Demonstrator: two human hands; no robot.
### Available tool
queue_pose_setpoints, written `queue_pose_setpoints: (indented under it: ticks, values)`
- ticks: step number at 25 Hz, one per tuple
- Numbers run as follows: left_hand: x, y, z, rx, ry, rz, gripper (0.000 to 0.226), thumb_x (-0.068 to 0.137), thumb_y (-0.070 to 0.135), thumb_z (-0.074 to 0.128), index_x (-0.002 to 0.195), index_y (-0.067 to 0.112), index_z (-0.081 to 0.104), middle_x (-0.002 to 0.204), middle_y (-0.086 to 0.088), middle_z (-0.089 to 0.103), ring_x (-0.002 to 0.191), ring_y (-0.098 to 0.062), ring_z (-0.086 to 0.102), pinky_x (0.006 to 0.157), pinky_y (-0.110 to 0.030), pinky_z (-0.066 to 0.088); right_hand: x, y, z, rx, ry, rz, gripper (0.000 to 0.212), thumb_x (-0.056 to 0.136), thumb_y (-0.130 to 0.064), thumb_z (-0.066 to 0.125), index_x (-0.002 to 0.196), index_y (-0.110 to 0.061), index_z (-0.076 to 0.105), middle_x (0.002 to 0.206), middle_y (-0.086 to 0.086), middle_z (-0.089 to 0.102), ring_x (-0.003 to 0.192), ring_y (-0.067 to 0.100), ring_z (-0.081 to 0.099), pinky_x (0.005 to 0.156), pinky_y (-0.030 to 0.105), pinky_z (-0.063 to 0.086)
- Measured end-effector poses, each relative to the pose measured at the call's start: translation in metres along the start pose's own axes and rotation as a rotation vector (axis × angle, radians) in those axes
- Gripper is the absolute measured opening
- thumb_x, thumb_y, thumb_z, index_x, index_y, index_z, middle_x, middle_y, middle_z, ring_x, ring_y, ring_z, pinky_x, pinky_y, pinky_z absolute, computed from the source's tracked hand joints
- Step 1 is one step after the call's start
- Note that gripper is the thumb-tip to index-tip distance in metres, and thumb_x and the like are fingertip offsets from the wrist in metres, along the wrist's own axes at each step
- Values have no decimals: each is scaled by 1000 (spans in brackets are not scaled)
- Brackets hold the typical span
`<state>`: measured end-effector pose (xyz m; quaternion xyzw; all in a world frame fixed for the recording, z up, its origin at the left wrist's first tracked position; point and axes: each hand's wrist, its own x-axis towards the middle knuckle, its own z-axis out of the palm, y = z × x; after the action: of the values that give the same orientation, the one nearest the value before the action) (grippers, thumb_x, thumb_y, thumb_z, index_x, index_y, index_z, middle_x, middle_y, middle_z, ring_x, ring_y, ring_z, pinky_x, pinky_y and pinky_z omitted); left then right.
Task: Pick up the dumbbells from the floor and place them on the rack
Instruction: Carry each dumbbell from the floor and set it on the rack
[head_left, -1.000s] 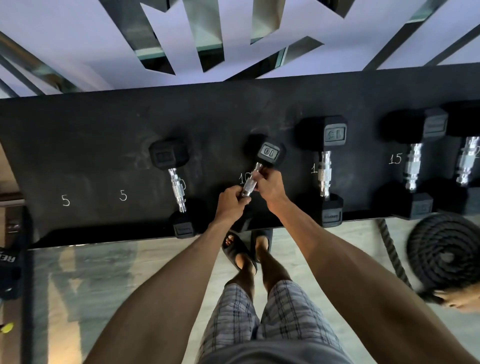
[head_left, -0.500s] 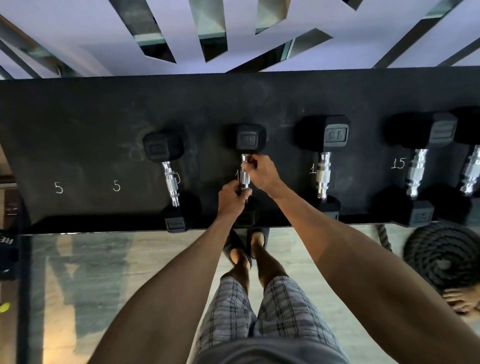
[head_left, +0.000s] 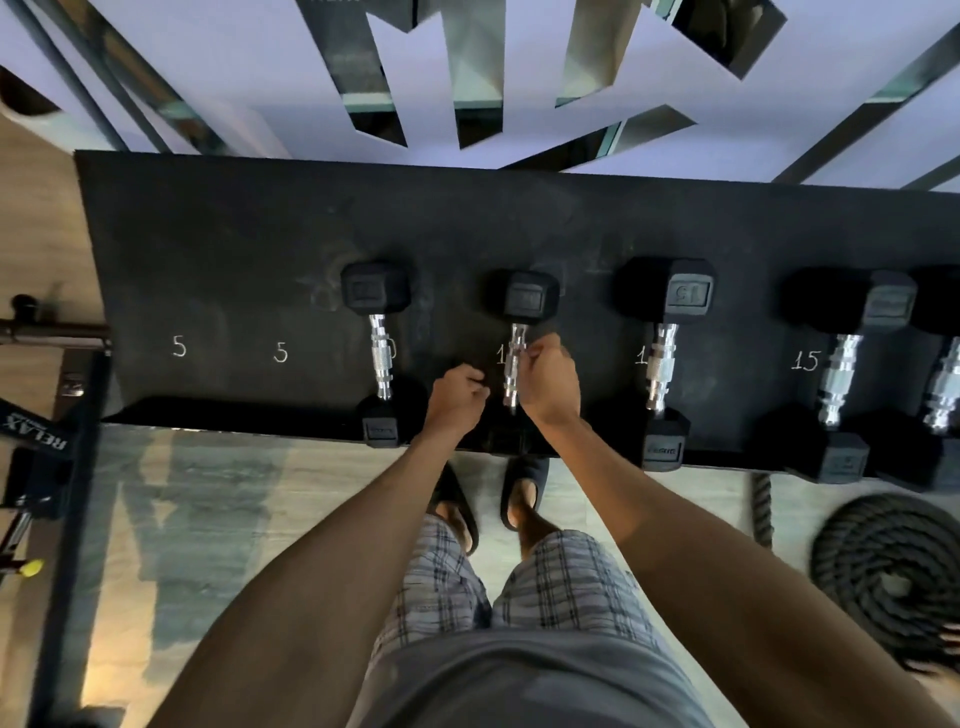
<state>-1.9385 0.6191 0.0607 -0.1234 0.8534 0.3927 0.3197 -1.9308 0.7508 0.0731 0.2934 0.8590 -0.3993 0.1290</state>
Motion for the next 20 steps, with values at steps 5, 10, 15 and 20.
queue_pose_setpoints:
  ticks: [5,10,15,20]
  values:
    - [20,-29,-77,64,159,-32,22,90,16,52,70,25,59,83,-7,73,80,-26,71,75,-42,60,-41,-33,40,-8,-211,-103,16,97,-19,45,98,-10,59,86,4,69,81,23,67,67,36,55]
    - [40,-38,-125,144,274,-70,21,92,25,57,103,8,63,109,-12,68,103,-29,64,83,-33,50,-44,-66,102,-14,-338,-108,28,97,-21,54,119,-5,60,108,11,71,105,24,66,87,31,51]
    - [69,-46,-135,-168,107,-103,30,90,26,64,113,7,65,114,-7,67,106,-21,63,90,-28,46,-37,-87,138,120,-301,-19,35,96,-20,61,125,-2,56,107,11,73,100,21,69,87,29,54]
    - [87,-47,-129,-524,-19,-146,22,94,17,61,104,-1,68,89,-6,73,82,-15,71,88,-28,54,-35,-88,170,150,-273,104,17,93,-17,63,105,-5,58,89,1,65,78,16,61,69,29,42]
